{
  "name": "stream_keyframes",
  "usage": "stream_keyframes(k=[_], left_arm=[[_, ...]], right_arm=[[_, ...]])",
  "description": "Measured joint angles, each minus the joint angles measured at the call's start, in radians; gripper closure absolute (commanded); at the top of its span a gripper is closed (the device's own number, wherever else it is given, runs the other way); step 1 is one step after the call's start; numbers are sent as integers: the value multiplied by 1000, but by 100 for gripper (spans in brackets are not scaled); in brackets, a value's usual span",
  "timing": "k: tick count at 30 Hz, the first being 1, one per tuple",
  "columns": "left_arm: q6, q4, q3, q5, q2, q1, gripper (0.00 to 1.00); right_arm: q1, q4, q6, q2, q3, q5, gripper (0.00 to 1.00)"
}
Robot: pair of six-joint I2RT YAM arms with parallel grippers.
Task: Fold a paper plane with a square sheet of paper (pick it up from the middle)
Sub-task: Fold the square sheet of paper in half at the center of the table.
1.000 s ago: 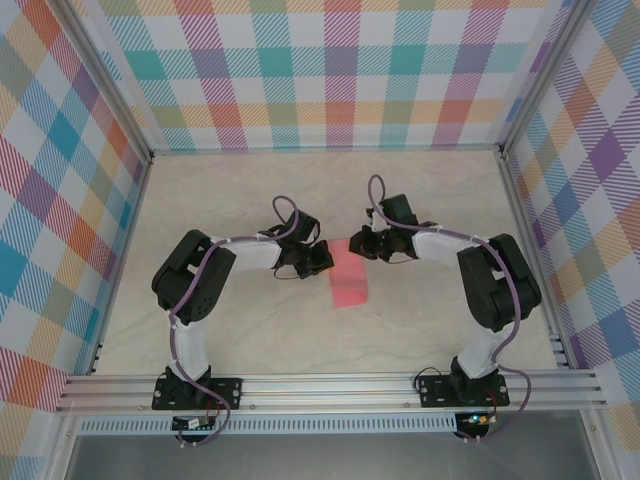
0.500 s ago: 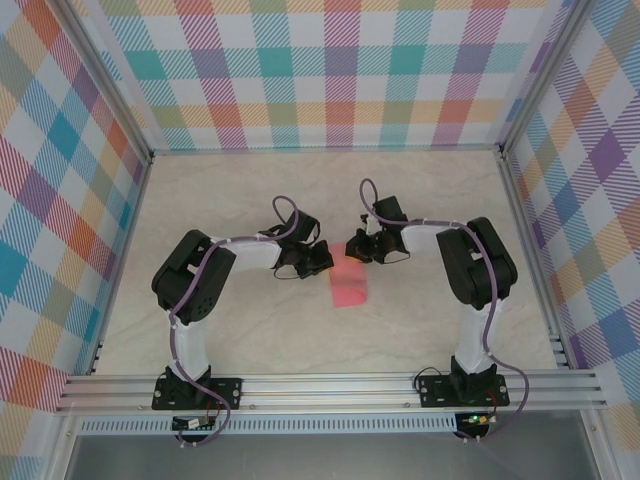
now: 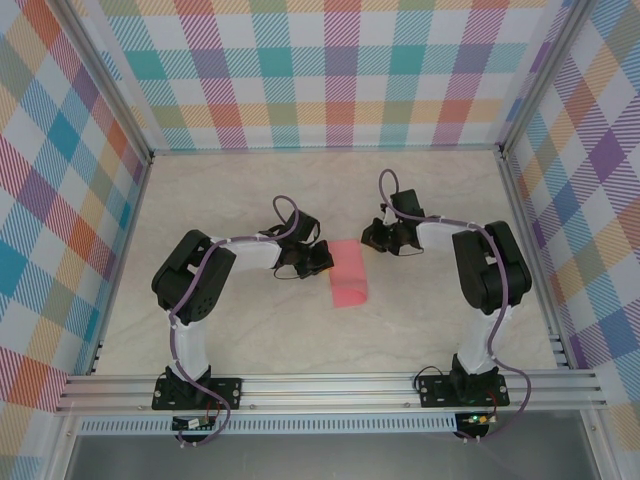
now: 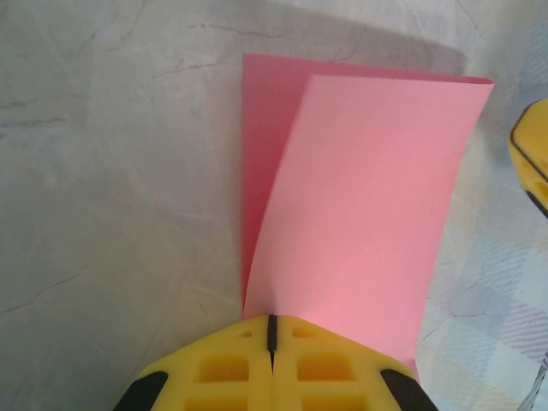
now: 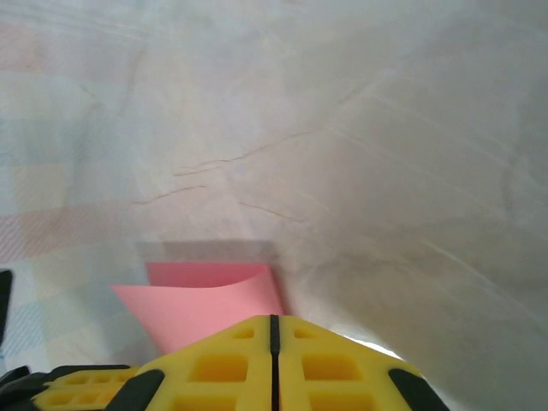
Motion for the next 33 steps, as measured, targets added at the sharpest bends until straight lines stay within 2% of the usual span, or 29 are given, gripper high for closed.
stream_keyframes(k=[9,17,24,29,33], left_arm=[[0,0,0,0,0,0,100],[0,0,0,0,0,0,100],[0,9,-7,0,0,0,100],[0,16,-13,0,-2,0,100],[0,16,-13,0,-2,0,100]], right_arm=[[57,16,-2,24,30,-56,93],[48,-47,0,110,109,3,94],[27,-72,36,114,118,16,95],[2,-85,51,80,105,63,94],[-25,-70,53,-44,20,56,94]])
